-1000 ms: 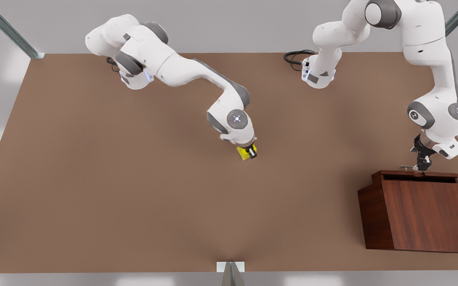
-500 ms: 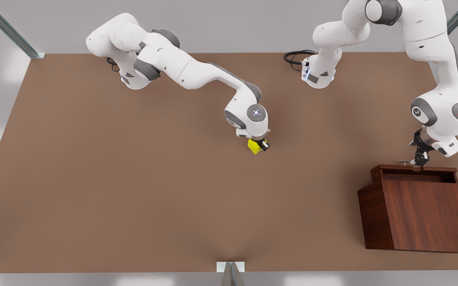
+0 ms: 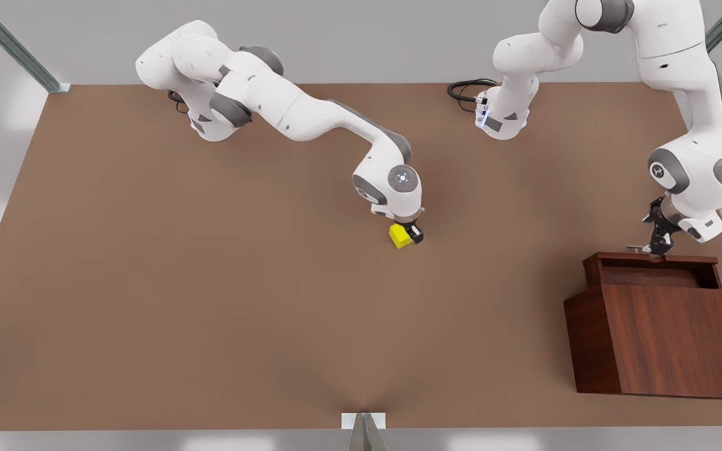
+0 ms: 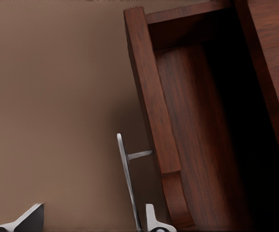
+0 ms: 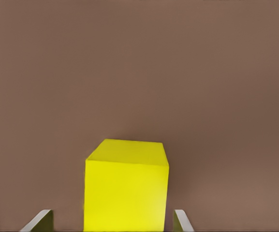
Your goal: Open the drawer with left arm, place the square in the middle with right arm, and place the square in the drawer with left arm
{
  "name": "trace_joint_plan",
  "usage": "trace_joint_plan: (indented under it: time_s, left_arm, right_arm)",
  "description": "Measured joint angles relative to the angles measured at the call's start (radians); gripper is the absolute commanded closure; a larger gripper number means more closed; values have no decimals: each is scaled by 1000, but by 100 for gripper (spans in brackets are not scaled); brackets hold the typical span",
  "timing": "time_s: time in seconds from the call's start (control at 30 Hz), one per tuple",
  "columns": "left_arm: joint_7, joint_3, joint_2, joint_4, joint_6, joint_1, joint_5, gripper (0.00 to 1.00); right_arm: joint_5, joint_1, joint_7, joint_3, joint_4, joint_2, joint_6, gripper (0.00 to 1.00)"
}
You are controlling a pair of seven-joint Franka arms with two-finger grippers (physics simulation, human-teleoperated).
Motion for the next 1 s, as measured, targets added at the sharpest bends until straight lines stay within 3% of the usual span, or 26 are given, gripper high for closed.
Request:
trace_joint_plan:
  time_s: [0.17, 0.27, 0.4, 0.53, 0.57, 0.6, 0.63, 0.83, 0.93, 1.0]
  left_arm:
    - [0, 15, -17, -14, -4, -3, 16, 0]
    - [0, 20, -32, -35, -6, 2, 24, 0]
    - [0, 20, -44, -43, -27, 1, 27, 0]
    - [0, 20, -45, -43, -42, 0, 28, 0]
    - [0, 20, -48, -43, -43, 0, 28, 0]
    - [0, 20, -49, -43, -50, 0, 28, 0]
    - [0, 20, -51, -43, -57, 0, 28, 0]
    - [-9, 20, -77, -43, -145, 0, 30, 0]
    - [-56, 3, -139, -15, -291, -2, 27, 0]
    - [-150, -90, -148, 99, -450, 35, 20, 0]
  right_arm:
    - [-6, -239, -574, 0, -13, -246, -309, 0]
    - [-2, -539, -1157, 2, -332, -556, -348, 0]
    - [41, -807, -1649, 3, -669, -832, -272, 0]
    - [112, -986, -1942, 1, -684, -947, -371, 0]
    - [114, -1011, -1974, -22, -687, -1004, -427, 0]
    - [114, -901, -2010, -176, -682, -1033, -471, 0]
    - [107, -912, -2016, -205, -680, -1027, -475, 0]
    - [73, -1034, -2015, -206, -658, -994, -464, 0]
    - [73, -907, -2009, -206, -657, -991, -464, 0]
    - [73, -777, -2005, -205, -650, -991, -464, 0]
